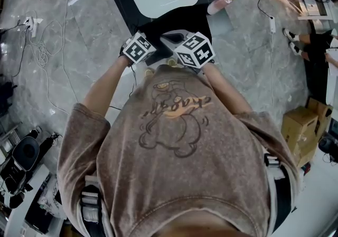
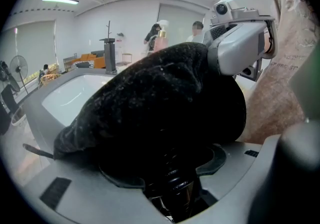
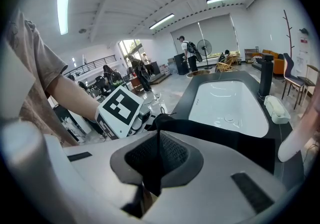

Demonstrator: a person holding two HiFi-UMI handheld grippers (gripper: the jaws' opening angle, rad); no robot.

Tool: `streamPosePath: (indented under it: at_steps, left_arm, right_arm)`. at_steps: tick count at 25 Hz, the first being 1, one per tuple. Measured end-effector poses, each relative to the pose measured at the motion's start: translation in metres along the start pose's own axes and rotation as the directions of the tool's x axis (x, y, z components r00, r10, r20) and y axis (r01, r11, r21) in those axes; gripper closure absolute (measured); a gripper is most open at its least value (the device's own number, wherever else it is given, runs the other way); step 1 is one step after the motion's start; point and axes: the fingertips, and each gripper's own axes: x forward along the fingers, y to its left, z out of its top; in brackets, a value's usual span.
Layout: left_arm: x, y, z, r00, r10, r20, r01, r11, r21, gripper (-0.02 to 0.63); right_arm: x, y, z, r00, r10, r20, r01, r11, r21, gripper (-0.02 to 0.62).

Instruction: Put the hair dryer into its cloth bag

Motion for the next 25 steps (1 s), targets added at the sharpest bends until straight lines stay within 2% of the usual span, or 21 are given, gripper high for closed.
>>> streamPosePath:
  at_steps: [5,11,16,25]
  left_arm:
    - [-0.002,0.0,0.0,1.0,0.007,0.007,-0.007,1.0,-0.005,0.35]
    - [-0.024,0.003,0.005,0.995,0.014,0.097,-0.003,0.993,-0.115,0.35]
    - [-0.051,0.003,-0.001,0.991,0.054,0.126,-0.037,0.99,-0.137,0.347]
    - [-0.078,-0.011,-0.034,0.988,0.113,0.109,-0.093,0.981,-0.173,0.336]
  right_arm:
    - [0.001,0.002,-0.001,1.0,0.001,-0.001,-0.001,1.0,0.002,0.58]
    - [-0.002,0.0,0.001,1.0,0.001,0.014,-0.001,1.0,0.009,0.58]
    - [-0.002,0.001,0.0,1.0,0.006,0.021,-0.006,1.0,0.011,0.58]
    - [0.002,0.005,-0.002,0.999,0.031,0.01,-0.031,1.0,0.001,0.58]
